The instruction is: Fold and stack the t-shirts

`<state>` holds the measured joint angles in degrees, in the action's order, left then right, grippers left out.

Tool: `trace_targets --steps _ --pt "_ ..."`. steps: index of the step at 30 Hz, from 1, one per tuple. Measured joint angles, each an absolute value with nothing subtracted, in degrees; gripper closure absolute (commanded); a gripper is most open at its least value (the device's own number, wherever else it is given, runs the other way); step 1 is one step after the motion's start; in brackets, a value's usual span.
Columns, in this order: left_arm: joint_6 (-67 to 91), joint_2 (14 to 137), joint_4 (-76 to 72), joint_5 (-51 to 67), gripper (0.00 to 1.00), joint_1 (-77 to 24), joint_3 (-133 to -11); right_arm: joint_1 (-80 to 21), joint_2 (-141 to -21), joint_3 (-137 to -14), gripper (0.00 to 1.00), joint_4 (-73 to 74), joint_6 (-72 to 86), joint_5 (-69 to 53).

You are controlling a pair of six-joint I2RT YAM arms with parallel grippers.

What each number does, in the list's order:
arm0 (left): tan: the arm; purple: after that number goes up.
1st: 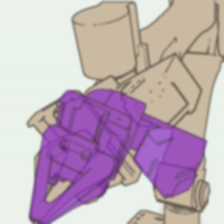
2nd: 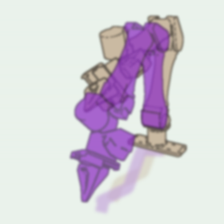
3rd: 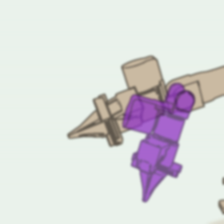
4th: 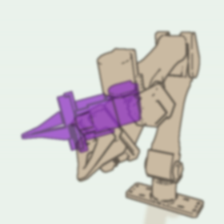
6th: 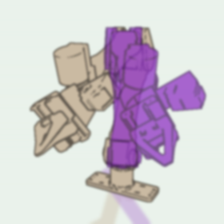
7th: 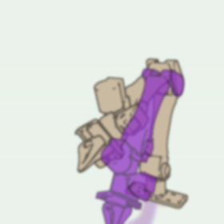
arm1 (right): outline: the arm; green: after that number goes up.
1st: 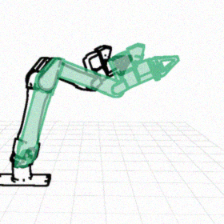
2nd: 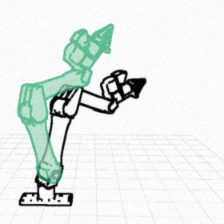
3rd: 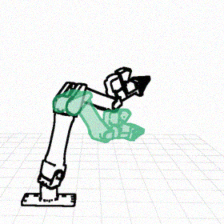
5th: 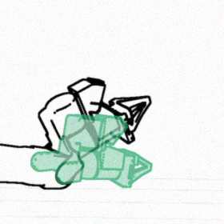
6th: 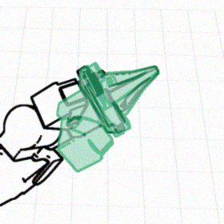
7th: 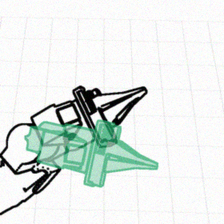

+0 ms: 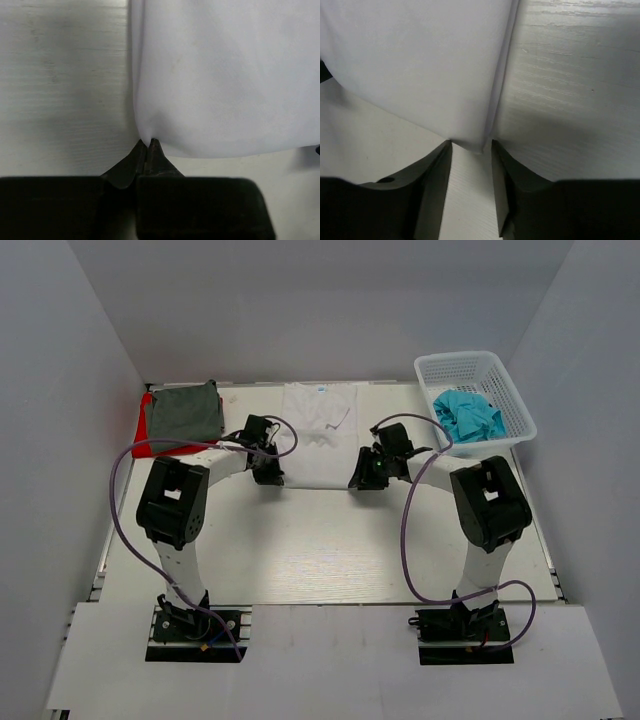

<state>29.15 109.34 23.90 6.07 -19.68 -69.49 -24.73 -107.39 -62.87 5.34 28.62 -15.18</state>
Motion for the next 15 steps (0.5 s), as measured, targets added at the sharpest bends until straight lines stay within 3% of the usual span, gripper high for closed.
trace_targets --steps 2,4,5,15 --pt "28.97 110.15 23.68 7.31 1.00 -19.70 -70.28 -24.84 -107.79 -62.87 0.71 5.04 28.69 -15.27" --pt "28.91 110.65 23.40 8.01 1.00 -19.73 -70.83 -24.88 -108.33 -62.87 0.97 4.58 28.77 -15.07" --pt "28.84 110.78 23.38 8.16 1.00 -19.73 -70.96 -24.88 -108.62 -62.87 1.00 4.45 28.84 -15.09" --pt "28.47 108.20 21.96 8.47 1.00 -19.92 -67.55 -26.04 -106.39 -60.60 1.00 2.07 23.42 -10.76"
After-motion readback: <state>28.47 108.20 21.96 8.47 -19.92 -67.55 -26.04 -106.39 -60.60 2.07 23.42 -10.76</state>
